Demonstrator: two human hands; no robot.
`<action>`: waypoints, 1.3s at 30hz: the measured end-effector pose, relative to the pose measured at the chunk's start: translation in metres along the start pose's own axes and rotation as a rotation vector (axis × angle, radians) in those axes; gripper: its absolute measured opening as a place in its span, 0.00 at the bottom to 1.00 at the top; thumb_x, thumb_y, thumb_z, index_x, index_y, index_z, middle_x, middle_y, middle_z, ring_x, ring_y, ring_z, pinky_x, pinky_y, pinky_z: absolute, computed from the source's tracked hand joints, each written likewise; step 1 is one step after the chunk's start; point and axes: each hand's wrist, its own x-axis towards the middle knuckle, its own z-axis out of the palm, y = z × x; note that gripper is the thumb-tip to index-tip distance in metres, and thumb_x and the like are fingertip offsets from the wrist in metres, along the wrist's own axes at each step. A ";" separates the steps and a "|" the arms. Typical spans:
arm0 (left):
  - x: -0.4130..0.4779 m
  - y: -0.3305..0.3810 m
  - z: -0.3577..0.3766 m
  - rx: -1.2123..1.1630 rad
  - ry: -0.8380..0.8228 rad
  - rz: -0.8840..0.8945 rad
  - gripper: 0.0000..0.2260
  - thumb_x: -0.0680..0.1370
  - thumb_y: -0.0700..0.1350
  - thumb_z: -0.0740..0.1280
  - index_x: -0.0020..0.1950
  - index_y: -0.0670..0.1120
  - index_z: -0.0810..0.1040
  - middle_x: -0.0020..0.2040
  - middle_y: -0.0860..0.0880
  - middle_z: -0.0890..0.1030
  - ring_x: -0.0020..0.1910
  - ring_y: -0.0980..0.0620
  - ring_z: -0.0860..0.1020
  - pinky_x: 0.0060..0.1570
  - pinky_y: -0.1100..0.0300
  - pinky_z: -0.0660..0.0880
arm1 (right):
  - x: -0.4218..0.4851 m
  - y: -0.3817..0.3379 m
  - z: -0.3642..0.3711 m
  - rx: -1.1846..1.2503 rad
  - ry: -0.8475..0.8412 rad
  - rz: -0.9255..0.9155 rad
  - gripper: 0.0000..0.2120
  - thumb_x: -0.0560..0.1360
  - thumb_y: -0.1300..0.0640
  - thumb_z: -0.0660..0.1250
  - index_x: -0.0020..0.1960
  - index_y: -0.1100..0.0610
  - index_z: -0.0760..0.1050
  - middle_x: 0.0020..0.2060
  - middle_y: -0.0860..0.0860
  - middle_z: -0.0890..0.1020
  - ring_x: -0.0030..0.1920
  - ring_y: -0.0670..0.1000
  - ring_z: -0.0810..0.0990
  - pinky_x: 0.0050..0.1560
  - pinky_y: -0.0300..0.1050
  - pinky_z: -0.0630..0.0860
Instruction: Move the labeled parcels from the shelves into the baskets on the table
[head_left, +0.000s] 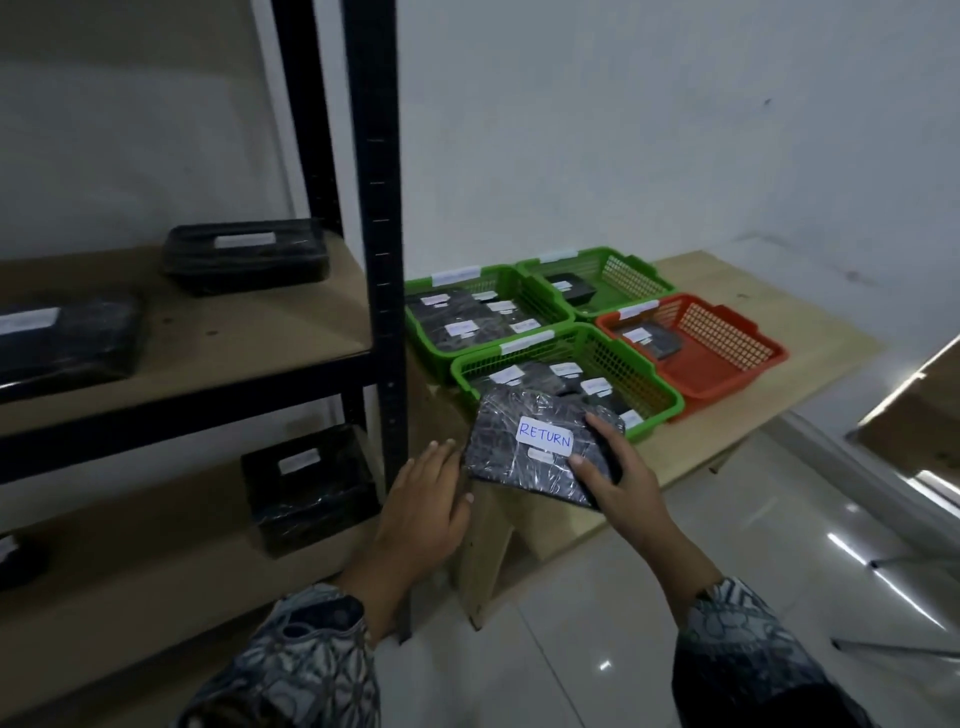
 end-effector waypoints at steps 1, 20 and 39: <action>0.012 0.007 0.002 0.005 0.001 0.014 0.32 0.74 0.57 0.49 0.74 0.41 0.61 0.73 0.43 0.63 0.73 0.45 0.60 0.71 0.47 0.56 | 0.008 0.003 -0.008 -0.007 0.010 0.008 0.25 0.72 0.55 0.72 0.67 0.46 0.70 0.63 0.46 0.75 0.63 0.42 0.73 0.62 0.37 0.70; 0.252 0.076 0.073 -0.040 -0.035 0.127 0.26 0.80 0.51 0.57 0.76 0.46 0.56 0.76 0.47 0.57 0.75 0.49 0.52 0.73 0.51 0.50 | 0.209 0.096 -0.152 -0.185 0.127 0.101 0.28 0.66 0.32 0.67 0.65 0.35 0.69 0.60 0.53 0.77 0.61 0.53 0.75 0.61 0.58 0.74; 0.347 0.215 0.192 0.057 -0.020 -0.180 0.27 0.80 0.53 0.56 0.77 0.47 0.53 0.77 0.47 0.55 0.75 0.50 0.51 0.73 0.51 0.48 | 0.336 0.210 -0.298 -0.082 -0.226 0.122 0.22 0.74 0.56 0.70 0.67 0.50 0.72 0.61 0.48 0.73 0.59 0.49 0.74 0.53 0.37 0.72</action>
